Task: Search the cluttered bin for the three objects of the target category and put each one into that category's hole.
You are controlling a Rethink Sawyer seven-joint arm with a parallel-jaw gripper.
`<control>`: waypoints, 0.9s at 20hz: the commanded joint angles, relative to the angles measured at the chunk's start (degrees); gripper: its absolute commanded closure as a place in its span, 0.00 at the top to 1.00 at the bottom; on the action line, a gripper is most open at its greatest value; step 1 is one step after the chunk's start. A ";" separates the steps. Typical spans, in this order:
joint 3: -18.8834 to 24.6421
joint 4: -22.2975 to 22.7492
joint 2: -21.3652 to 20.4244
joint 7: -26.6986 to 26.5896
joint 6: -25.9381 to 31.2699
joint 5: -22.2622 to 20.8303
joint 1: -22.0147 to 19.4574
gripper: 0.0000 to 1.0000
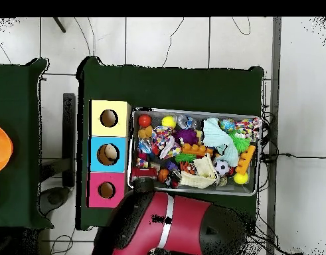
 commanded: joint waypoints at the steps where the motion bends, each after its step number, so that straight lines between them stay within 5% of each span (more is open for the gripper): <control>1: 1.32 -16.24 9.12 7.16 7.29 4.73 0.28 1.00; 2: 1.23 -16.22 9.11 7.08 7.20 4.84 0.39 1.00; 3: 1.15 -16.21 9.11 7.00 7.11 4.95 0.49 0.00; 18: -0.11 -14.66 6.63 5.30 14.38 5.10 1.85 0.00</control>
